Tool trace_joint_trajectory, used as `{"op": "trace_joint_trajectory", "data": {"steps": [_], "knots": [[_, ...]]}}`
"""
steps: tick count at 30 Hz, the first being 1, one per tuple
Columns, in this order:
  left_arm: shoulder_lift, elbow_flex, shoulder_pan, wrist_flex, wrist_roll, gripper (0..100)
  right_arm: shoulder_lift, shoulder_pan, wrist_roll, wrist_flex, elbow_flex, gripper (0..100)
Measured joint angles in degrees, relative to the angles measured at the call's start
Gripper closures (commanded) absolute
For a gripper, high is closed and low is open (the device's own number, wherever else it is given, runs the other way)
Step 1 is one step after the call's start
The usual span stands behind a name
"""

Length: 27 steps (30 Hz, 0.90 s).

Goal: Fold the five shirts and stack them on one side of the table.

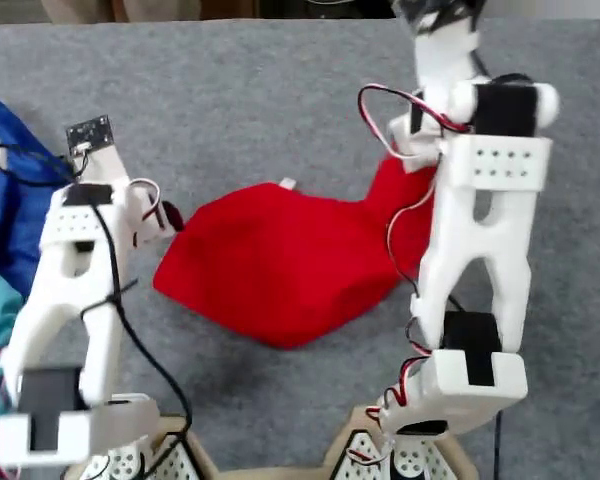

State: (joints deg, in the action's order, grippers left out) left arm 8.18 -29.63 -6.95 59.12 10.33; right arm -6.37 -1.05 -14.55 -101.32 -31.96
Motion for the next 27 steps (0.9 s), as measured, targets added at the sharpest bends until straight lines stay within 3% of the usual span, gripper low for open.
{"op": "trace_joint_trajectory", "data": {"steps": [7,12,14,18,27], "knots": [[-15.03,12.4,10.11,11.08,1.41,74,0.0,0.0,-5.54,2.37,17.23,99.3],[-24.0,17.58,14.95,17.93,1.41,90,0.0,1.23,-6.51,3.25,20.66,99.3],[-27.43,18.9,15.3,18.64,0.44,99,0.0,1.76,-6.51,3.87,20.75,99.3],[-32.79,20.13,15.56,19.69,-3.78,98,0.0,2.64,-6.77,4.84,20.75,99.3],[-35.6,20.48,13.54,33.49,-4.84,98,0.0,2.81,-6.77,5.01,20.75,99.3]]}}
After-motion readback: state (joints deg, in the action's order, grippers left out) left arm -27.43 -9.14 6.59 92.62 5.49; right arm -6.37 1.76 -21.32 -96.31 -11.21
